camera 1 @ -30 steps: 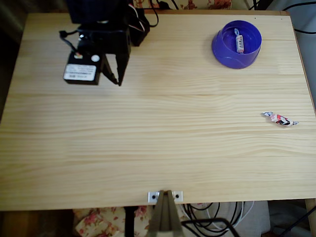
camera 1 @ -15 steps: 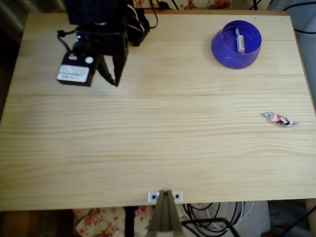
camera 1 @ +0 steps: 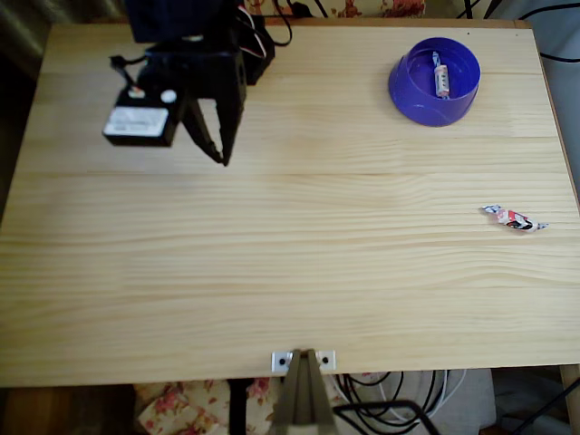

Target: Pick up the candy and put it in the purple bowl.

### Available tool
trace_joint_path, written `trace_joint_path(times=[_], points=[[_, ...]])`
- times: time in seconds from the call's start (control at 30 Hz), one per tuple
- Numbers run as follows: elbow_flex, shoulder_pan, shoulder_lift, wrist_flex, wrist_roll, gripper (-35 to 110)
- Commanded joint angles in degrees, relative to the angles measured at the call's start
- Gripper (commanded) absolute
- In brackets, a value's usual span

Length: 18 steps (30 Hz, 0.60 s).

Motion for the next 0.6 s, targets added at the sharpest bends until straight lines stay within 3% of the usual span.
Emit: trace_joint_path(times=[0.0, 0.2, 0.57], points=[[-17.6, -4.8, -12.2, -1.1, 2.4, -1], [-41.1, -20.2, -34.9, 2.4, 1.4, -1], [-63.4, -43.9, -68.2, 0.2, -2.5, 0]])
